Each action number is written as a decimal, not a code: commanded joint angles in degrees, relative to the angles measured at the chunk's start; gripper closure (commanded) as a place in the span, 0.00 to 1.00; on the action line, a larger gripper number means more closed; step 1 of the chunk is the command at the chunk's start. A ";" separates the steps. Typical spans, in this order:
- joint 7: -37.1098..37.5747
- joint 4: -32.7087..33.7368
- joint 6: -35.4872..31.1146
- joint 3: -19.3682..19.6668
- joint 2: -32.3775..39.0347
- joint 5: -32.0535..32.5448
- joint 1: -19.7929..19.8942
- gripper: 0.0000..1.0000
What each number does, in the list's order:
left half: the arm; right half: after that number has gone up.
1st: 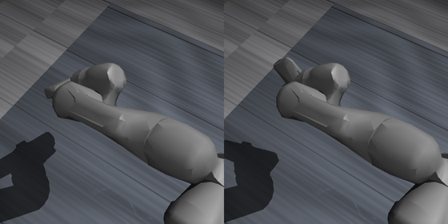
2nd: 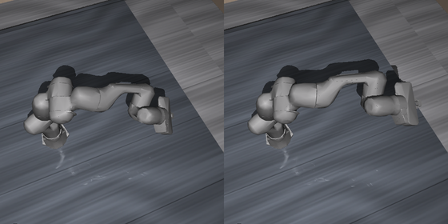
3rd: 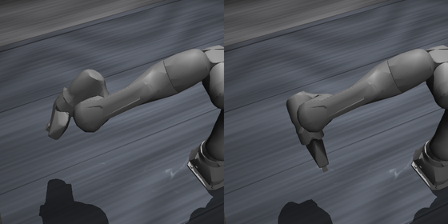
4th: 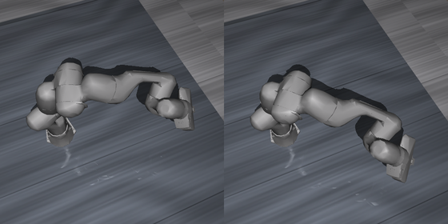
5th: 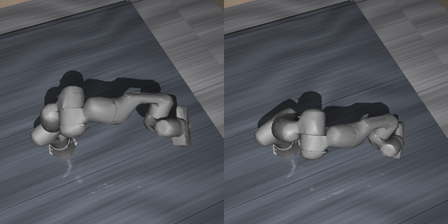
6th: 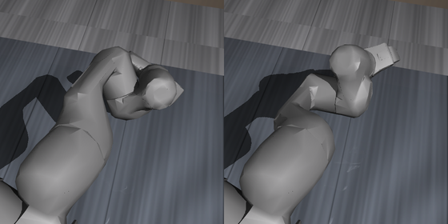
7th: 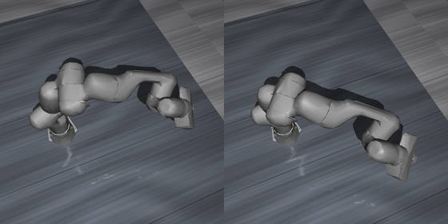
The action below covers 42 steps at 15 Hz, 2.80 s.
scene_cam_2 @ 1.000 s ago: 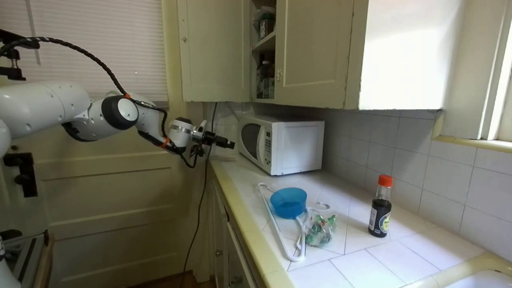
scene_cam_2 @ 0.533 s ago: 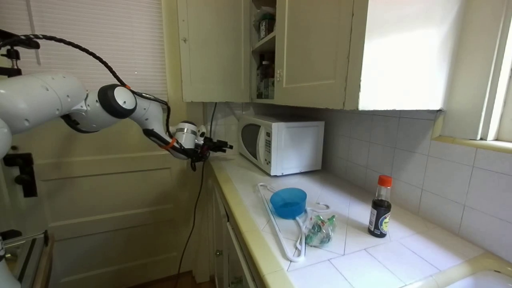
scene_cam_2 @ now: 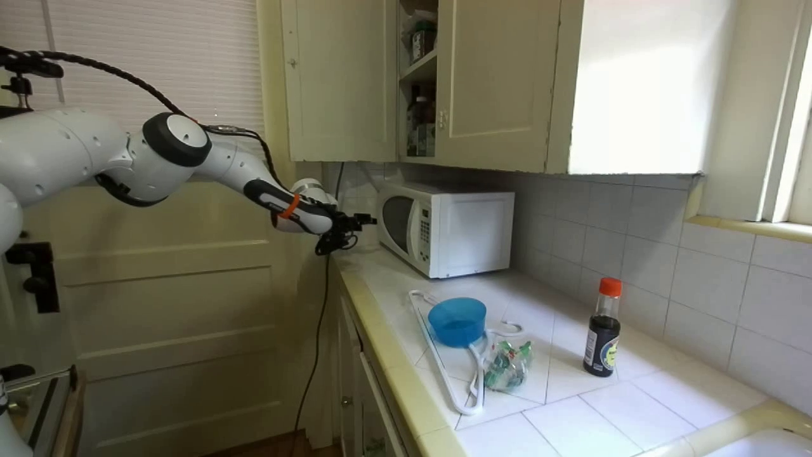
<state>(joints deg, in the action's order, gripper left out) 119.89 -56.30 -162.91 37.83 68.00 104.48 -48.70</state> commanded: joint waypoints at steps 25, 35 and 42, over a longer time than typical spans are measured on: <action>26.48 -45.69 48.53 -24.55 -26.56 9.34 3.90 0.00; 19.26 -47.62 53.64 -43.58 -32.35 15.82 28.16 0.00; 21.08 -43.15 44.69 -46.67 -30.51 29.19 33.20 0.00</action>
<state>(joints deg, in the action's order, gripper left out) 139.75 -102.14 -113.23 -7.10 36.06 126.70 -18.99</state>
